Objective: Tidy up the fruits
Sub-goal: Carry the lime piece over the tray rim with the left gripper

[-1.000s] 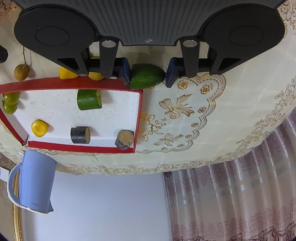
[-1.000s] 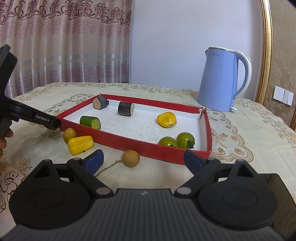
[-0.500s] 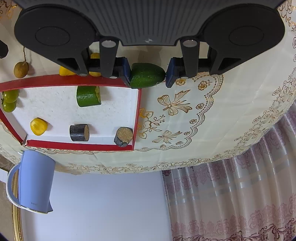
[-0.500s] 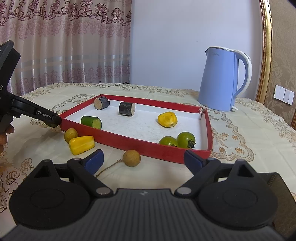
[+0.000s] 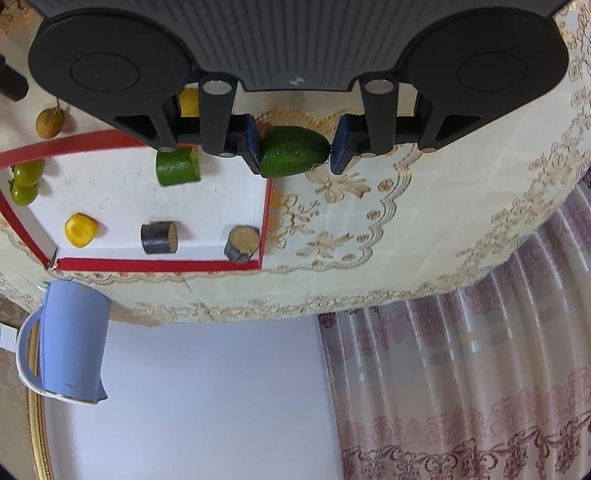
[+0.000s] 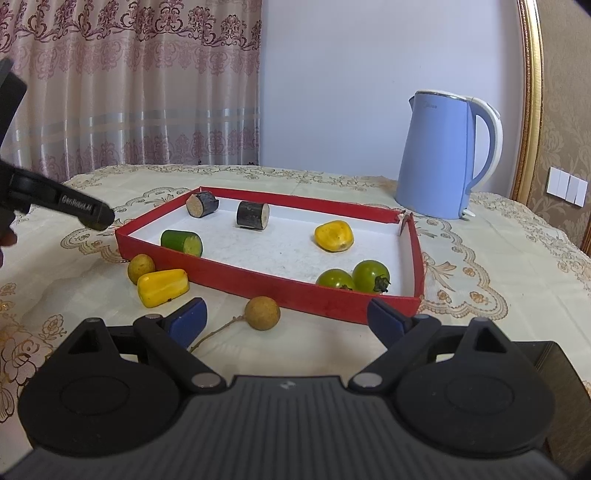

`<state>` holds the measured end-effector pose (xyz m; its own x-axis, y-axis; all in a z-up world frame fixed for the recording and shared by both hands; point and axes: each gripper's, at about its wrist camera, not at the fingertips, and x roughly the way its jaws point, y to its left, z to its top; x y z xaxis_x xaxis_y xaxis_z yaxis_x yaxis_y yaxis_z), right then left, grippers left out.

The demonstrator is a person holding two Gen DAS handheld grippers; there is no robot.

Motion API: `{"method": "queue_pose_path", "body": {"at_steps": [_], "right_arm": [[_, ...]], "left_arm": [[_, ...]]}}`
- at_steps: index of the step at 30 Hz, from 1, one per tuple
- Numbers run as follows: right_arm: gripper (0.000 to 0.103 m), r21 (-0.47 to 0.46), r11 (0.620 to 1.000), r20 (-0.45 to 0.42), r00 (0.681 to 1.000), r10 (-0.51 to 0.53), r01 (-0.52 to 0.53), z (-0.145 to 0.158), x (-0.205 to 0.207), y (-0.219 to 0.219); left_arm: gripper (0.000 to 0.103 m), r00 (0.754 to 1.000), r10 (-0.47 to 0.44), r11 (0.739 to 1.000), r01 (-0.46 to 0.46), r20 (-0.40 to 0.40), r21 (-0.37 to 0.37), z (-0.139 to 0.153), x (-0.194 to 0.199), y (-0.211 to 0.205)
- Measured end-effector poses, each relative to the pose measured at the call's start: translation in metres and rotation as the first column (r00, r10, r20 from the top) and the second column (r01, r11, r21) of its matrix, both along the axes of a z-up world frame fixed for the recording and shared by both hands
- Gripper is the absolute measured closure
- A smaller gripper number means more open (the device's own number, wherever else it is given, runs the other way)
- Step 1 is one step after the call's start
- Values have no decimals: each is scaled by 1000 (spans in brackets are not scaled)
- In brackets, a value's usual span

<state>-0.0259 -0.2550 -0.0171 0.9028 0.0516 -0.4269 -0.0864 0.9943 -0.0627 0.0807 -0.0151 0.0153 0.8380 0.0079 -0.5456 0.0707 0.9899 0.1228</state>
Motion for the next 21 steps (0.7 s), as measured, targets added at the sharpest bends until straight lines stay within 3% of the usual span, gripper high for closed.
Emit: {"method": "queue_pose_path", "body": {"at_steps": [10, 21], "right_arm": [[10, 4, 1000, -1, 1000, 0, 0, 0, -1, -1], [10, 9, 1000, -4, 1000, 0, 0, -2, 0, -3]], "left_arm": [[65, 999, -44, 998, 43, 30, 43, 16, 28, -30], [65, 998, -63, 993, 61, 17, 99, 10, 55, -60]]}}
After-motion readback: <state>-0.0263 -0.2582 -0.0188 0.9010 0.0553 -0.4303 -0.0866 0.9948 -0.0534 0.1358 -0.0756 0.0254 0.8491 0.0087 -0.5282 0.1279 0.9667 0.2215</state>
